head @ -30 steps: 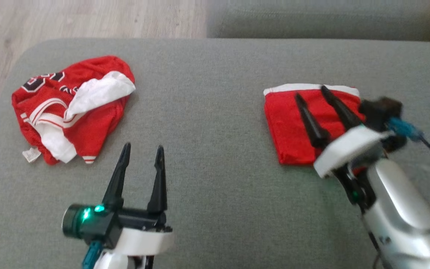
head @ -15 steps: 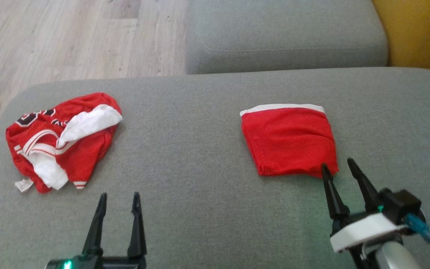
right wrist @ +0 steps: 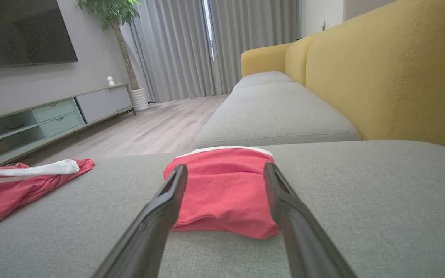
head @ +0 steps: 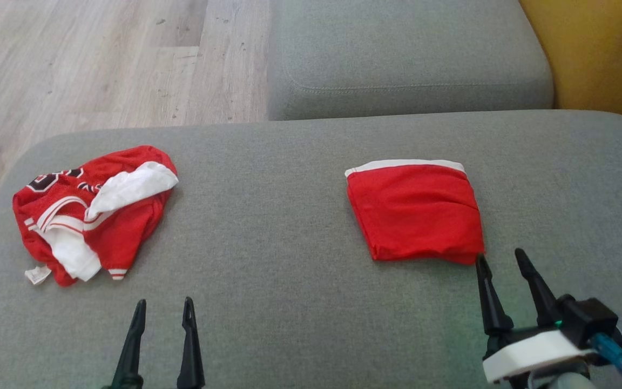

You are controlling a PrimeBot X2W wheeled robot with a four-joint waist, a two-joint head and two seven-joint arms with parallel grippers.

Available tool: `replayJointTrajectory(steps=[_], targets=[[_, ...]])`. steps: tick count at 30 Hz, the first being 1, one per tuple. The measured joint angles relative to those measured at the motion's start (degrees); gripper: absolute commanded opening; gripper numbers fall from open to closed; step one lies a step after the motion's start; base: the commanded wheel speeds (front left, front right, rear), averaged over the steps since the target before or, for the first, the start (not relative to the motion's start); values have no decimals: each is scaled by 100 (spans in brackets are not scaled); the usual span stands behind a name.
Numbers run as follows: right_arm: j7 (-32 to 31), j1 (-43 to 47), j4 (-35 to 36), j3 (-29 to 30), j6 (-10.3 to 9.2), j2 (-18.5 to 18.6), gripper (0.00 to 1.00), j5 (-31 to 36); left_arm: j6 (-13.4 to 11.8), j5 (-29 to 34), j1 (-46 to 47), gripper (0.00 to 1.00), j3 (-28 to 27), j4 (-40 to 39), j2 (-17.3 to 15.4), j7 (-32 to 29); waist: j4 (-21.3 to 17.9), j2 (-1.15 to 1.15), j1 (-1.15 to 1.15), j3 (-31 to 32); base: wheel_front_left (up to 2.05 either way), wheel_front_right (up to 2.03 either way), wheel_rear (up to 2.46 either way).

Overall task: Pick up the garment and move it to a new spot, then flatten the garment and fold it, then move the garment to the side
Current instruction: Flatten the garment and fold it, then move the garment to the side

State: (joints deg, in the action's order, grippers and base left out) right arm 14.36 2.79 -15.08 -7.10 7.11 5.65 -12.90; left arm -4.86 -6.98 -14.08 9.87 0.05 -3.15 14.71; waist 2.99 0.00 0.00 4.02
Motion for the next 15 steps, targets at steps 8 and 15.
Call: replayJointTrajectory(steps=[8, 15], targets=[[0, 43, -14, 10, 0, -33, 100, 37, -1, -3, -1, 100, 1, 66, 0, 0, 13, 0, 0, 23, 0, 0, 0], [0, 43, -14, 14, 0, -35, 100, 38, -20, -12, -1, 100, 1, 66, 0, 0, -14, 0, 0, 19, 0, 0, 0]])
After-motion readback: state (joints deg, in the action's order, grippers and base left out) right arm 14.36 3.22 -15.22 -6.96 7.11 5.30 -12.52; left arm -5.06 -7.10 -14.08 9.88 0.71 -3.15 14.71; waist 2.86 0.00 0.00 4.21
